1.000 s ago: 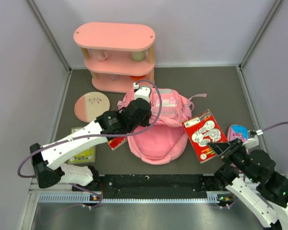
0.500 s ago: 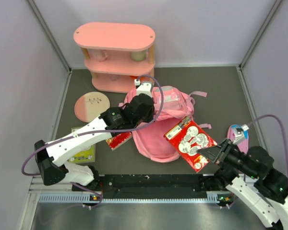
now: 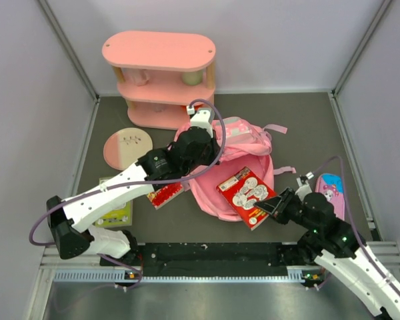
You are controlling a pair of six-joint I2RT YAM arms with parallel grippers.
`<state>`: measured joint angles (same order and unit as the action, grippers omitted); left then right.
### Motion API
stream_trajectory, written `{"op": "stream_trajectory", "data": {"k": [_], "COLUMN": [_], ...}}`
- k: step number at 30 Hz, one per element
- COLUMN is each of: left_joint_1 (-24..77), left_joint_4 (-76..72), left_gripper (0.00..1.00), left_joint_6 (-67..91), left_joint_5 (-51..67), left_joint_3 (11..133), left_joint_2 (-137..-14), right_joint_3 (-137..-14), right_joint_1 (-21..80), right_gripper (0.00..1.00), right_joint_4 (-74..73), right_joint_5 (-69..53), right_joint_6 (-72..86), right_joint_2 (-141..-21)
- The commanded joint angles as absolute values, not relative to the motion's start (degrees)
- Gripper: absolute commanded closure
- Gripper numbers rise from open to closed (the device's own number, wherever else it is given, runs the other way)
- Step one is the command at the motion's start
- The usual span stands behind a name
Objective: Pack the student bag
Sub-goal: Place the book in the student bag.
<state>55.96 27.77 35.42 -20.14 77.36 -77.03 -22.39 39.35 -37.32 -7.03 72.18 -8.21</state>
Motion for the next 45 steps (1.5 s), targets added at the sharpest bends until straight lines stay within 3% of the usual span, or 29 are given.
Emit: {"op": "stream_trajectory", "data": {"k": [1,13,22,29,38,44,45], "left_joint_1": [55.2,55.2,55.2,55.02,54.14,52.56,52.12], "left_joint_4": [15.83,13.01,14.32,13.71,13.36,12.57,12.48], "left_gripper": [1.0,1.0,1.0,1.0,1.0,1.0,1.0], "left_joint_6": [34.11,32.52,29.19,28.83,29.09,30.06,30.32], "left_joint_5": [-18.2,-14.86,-12.92,-10.46,-9.58,-8.18,-8.0], "left_joint_3": [75.85,72.77,74.18,74.18,73.83,72.16,72.07], "left_joint_2": [-73.21,-71.28,-71.72,-71.9,-70.67,-69.35,-69.17], "right_joint_3": [-20.4,-17.84,-25.22,-31.46,-35.06,-34.55,-33.93], "right_joint_1": [39.73,39.73,40.69,42.01,42.54,42.1,41.84], "right_gripper": [1.0,1.0,1.0,1.0,1.0,0.72,0.6], "right_joint_4": [-16.64,18.5,27.51,31.21,37.88,39.71,41.81], "right_joint_5": [-0.18,11.06,15.11,21.97,20.84,17.51,16.45], "right_joint_6": [77.96,83.67,86.57,87.26,86.94,87.01,86.84], "right_joint_2": [-12.81,-41.2,-62.55,-73.73,-87.26,-92.63,-93.59]}}
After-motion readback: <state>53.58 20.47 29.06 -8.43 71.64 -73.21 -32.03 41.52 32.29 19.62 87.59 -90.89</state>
